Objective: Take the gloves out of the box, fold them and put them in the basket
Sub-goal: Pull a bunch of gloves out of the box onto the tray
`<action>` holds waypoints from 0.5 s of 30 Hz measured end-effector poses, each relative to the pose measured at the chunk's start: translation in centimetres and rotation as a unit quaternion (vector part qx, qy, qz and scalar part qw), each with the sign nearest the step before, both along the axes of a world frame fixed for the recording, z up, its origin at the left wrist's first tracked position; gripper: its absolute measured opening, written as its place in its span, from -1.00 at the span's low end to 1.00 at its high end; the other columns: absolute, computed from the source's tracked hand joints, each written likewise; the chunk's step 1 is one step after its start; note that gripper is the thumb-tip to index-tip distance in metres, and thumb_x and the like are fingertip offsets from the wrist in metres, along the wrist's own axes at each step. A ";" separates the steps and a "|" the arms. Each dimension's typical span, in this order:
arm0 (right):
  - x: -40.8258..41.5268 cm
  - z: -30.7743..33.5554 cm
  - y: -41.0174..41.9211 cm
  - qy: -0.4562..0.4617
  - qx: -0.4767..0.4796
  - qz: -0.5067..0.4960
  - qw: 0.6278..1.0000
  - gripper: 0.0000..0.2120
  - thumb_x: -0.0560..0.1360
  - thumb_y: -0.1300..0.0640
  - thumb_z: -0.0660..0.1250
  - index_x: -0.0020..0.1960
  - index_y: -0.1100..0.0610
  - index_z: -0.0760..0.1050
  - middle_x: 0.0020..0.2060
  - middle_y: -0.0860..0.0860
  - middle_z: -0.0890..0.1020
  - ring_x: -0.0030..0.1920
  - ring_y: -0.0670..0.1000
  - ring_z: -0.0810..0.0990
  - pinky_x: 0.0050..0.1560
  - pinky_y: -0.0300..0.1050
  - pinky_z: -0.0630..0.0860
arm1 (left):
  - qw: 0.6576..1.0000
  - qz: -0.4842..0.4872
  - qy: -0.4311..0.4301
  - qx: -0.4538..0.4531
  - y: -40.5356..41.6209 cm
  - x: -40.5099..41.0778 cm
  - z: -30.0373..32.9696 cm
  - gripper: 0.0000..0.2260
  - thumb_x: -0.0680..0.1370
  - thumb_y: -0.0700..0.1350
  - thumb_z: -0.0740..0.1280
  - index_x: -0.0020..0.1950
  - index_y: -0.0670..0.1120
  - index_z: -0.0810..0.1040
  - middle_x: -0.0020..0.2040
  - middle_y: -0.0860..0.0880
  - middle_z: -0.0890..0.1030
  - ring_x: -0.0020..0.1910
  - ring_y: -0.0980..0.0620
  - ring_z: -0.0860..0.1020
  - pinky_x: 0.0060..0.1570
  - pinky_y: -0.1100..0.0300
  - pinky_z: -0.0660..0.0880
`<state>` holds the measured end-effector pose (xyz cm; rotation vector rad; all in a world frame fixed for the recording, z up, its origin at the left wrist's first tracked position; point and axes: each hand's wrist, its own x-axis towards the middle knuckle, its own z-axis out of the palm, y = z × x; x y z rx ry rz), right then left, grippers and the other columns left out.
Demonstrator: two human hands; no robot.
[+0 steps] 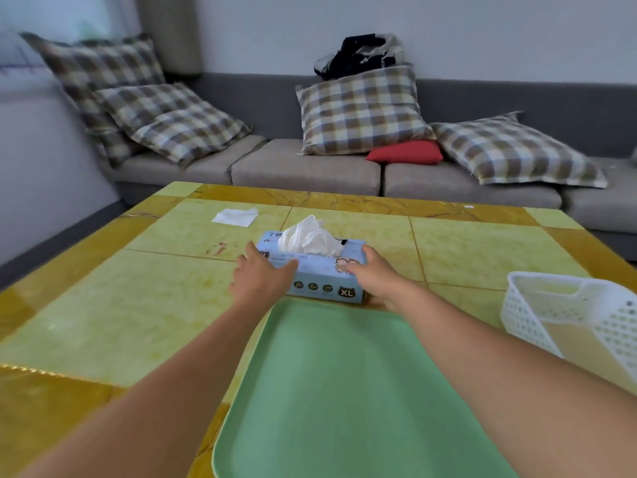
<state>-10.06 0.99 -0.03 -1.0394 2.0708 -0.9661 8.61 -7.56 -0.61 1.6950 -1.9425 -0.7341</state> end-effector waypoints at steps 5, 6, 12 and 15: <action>0.3 -0.7 2.2 -0.002 -0.030 -0.022 0.999 -0.32 0.65 -0.05 0.26 0.65 0.01 0.01 0.61 -0.01 0.18 0.54 0.10 0.27 0.34 -0.07 0.31 | 0.999 -0.040 0.006 -0.002 0.5 1.2 -0.7 -0.30 0.50 0.20 0.38 0.52 -0.12 0.28 0.36 -0.15 0.44 0.27 -0.20 0.49 0.26 -0.11 0.48; -0.1 -0.6 2.9 0.002 -0.030 -0.029 0.999 -0.32 0.65 -0.05 0.26 0.65 0.01 0.02 0.60 -0.01 0.20 0.52 0.09 0.29 0.34 -0.06 0.32 | 0.998 -0.057 0.000 -0.007 0.9 1.1 -0.8 -0.31 0.50 0.19 0.39 0.52 -0.08 0.29 0.35 -0.14 0.43 0.25 -0.19 0.50 0.24 -0.09 0.49; -2.6 1.2 7.1 0.100 0.067 -0.023 0.992 -0.28 0.55 -0.08 0.38 0.58 0.09 0.15 0.43 0.03 0.42 0.17 0.07 0.46 0.03 -0.10 0.41 | 0.980 -0.170 -0.089 -0.056 4.8 -0.1 -0.8 -0.35 0.53 0.31 0.30 0.56 0.14 0.23 0.29 -0.14 0.36 0.10 -0.17 0.56 0.15 0.03 0.52; -2.8 1.8 7.2 0.212 0.061 -0.033 0.975 -0.22 0.46 -0.19 0.45 0.54 0.08 0.26 0.44 0.07 0.37 0.35 0.14 0.45 0.18 -0.03 0.45 | 0.971 -0.217 -0.093 -0.033 5.4 -0.1 -0.6 -0.38 0.57 0.25 0.29 0.58 0.15 0.19 0.31 -0.12 0.31 0.06 -0.11 0.55 0.11 0.11 0.49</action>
